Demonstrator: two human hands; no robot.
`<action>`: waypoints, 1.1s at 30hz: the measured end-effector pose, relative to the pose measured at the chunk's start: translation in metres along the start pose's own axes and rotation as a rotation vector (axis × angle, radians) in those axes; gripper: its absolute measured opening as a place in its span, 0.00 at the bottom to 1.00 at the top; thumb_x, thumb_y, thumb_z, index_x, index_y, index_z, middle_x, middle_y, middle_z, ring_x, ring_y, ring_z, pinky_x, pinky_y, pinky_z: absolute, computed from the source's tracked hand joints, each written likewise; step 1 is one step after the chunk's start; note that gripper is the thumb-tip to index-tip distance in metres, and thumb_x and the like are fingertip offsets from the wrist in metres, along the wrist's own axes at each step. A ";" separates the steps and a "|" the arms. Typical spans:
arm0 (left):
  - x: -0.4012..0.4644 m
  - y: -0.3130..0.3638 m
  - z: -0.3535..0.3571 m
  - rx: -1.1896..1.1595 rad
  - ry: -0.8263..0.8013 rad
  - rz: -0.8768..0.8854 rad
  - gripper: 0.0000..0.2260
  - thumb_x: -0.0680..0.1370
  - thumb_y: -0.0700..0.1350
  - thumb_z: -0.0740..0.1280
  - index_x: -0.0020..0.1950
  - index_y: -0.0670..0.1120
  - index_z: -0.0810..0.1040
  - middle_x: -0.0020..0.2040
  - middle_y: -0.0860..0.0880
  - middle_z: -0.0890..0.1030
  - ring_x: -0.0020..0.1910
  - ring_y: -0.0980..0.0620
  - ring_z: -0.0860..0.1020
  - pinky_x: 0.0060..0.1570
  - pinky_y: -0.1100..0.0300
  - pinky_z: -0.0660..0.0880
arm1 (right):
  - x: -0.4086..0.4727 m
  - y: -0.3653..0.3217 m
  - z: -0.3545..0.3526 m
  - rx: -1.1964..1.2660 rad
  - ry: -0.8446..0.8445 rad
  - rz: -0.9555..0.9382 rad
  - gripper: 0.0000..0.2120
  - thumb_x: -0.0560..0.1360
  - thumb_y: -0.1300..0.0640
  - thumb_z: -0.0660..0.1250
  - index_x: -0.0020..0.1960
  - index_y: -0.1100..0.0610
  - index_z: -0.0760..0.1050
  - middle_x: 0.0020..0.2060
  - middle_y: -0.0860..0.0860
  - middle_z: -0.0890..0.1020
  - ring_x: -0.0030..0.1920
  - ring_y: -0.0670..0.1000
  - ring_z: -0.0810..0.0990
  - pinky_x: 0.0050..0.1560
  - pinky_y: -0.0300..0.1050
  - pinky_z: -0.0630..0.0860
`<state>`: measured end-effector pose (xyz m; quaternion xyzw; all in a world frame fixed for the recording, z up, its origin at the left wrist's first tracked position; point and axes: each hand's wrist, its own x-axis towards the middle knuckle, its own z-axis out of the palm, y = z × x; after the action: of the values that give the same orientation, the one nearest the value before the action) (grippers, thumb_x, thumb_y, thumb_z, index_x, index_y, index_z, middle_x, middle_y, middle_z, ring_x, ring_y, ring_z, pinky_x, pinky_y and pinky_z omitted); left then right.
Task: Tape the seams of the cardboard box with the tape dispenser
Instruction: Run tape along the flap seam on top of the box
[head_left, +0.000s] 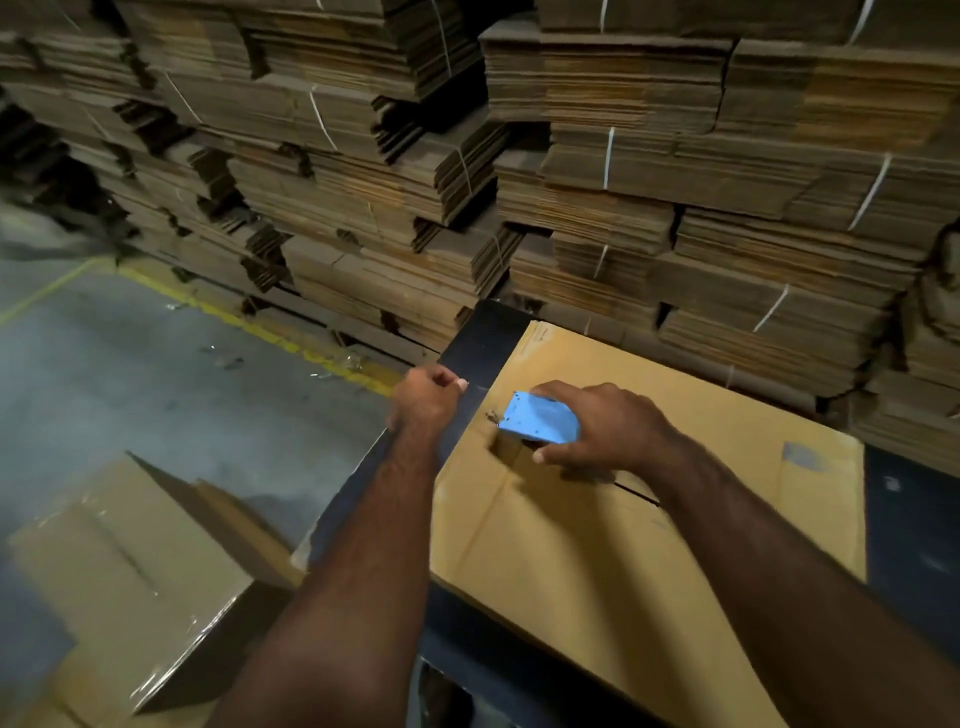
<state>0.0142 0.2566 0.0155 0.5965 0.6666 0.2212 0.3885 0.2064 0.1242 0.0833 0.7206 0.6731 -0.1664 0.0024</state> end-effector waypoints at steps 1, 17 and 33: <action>0.004 -0.006 0.004 0.001 -0.005 -0.011 0.10 0.72 0.51 0.74 0.33 0.51 0.78 0.35 0.54 0.82 0.40 0.50 0.81 0.47 0.53 0.79 | 0.003 -0.001 0.002 -0.008 -0.014 0.011 0.38 0.67 0.29 0.68 0.72 0.37 0.59 0.59 0.46 0.78 0.56 0.53 0.76 0.46 0.47 0.72; -0.005 -0.030 0.009 -0.101 -0.198 0.108 0.22 0.80 0.46 0.66 0.74 0.47 0.71 0.66 0.47 0.78 0.65 0.50 0.76 0.62 0.59 0.70 | 0.029 -0.023 -0.001 -0.127 -0.137 0.128 0.37 0.66 0.30 0.70 0.71 0.38 0.63 0.57 0.46 0.78 0.50 0.49 0.73 0.45 0.45 0.67; -0.025 -0.035 0.005 0.167 -0.457 0.266 0.22 0.84 0.51 0.58 0.78 0.49 0.63 0.73 0.44 0.71 0.70 0.44 0.70 0.64 0.56 0.67 | 0.030 -0.033 0.003 -0.143 -0.158 0.175 0.37 0.66 0.33 0.72 0.70 0.40 0.62 0.57 0.46 0.78 0.53 0.50 0.75 0.46 0.46 0.69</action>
<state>-0.0039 0.2251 -0.0081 0.7433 0.4933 0.0742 0.4457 0.1753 0.1559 0.0805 0.7592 0.6155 -0.1736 0.1212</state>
